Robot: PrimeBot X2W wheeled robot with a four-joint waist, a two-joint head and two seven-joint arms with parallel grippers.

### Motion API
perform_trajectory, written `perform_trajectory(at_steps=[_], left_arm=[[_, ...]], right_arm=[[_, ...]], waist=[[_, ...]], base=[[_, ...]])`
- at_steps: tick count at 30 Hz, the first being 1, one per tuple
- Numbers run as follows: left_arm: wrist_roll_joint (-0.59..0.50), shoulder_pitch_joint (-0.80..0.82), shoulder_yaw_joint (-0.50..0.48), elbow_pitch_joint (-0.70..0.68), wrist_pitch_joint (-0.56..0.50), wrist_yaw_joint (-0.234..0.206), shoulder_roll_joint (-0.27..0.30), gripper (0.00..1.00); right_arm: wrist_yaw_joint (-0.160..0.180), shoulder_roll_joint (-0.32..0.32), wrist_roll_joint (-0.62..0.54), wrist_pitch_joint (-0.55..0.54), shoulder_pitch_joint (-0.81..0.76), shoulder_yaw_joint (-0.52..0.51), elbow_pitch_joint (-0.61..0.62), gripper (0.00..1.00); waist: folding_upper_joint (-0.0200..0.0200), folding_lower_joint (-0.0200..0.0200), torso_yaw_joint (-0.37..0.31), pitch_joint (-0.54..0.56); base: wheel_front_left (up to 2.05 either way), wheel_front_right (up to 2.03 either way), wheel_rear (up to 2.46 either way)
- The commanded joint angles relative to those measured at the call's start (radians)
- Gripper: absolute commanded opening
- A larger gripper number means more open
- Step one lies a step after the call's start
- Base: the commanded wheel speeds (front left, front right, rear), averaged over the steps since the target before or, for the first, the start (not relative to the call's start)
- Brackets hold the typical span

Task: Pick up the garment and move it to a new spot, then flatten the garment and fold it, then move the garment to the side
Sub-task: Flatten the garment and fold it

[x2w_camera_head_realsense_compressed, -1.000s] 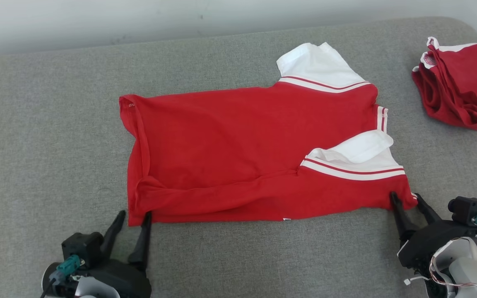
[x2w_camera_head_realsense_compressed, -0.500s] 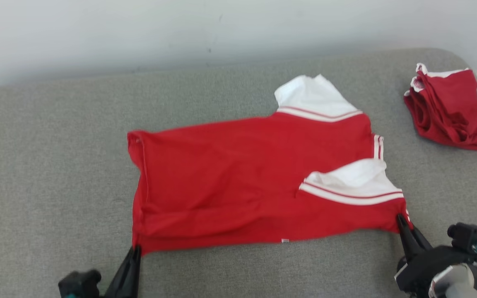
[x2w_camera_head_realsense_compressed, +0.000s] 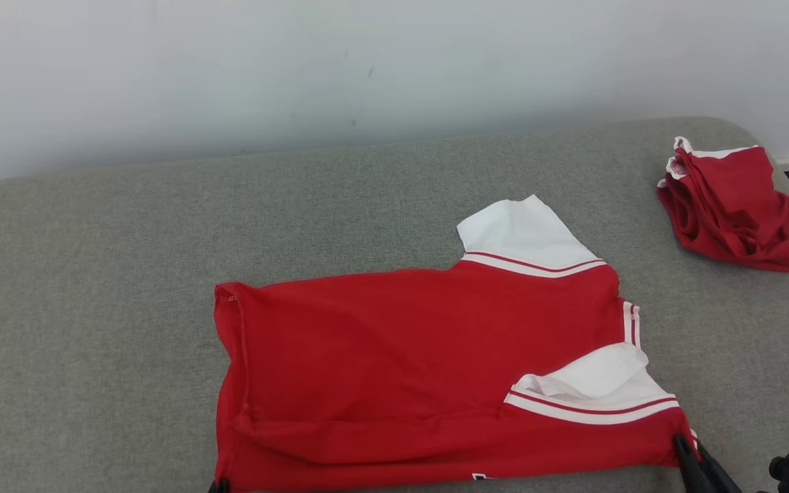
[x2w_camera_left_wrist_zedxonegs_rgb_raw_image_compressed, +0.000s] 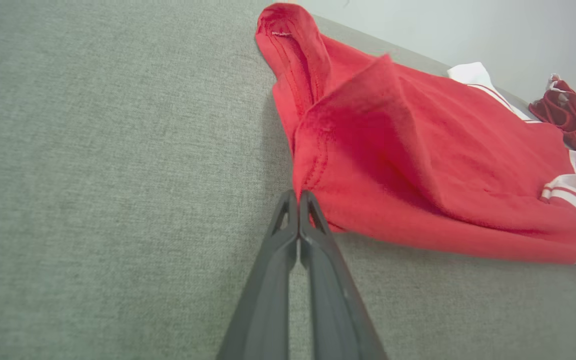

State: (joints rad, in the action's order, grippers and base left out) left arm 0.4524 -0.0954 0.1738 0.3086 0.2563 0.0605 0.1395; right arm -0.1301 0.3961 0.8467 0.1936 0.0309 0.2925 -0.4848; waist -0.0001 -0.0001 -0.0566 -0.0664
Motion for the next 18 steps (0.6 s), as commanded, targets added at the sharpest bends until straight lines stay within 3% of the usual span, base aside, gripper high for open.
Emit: perform_trajectory(at_steps=[1, 2, 12, 18], left_arm=[[0.002, -0.013, -0.005, -0.008, 0.003, -0.009, 0.0, 0.95], [-0.006, -0.014, -0.003, -0.01, 0.004, -0.012, 0.001, 1.0], [-0.057, 0.013, -0.063, -0.11, 0.009, -0.034, 0.006, 1.0], [-0.151, 0.043, -0.112, -0.197, 0.008, -0.045, 0.005, 1.0]], right_arm=[[-0.001, -0.011, -0.017, 0.0, -0.015, -0.015, 0.013, 1.0], [-0.001, -0.018, -0.025, -0.002, -0.017, -0.025, 0.023, 1.0], [-0.001, -0.053, -0.193, 0.031, -0.023, -0.143, 0.155, 1.0], [-0.001, -0.108, -0.336, 0.055, -0.01, -0.197, 0.262, 1.0]], waist=[[0.0001, 0.0001, -0.002, 0.006], [0.0001, 0.0001, -0.004, 0.009], [0.0001, 0.0001, -0.01, 0.048], [0.0001, 0.0001, -0.009, 0.065]], base=[[0.0, 0.0, 0.0], [0.0, 0.0, 0.0], [0.0, 0.0, 0.0], [0.0, 0.0, 0.0]])
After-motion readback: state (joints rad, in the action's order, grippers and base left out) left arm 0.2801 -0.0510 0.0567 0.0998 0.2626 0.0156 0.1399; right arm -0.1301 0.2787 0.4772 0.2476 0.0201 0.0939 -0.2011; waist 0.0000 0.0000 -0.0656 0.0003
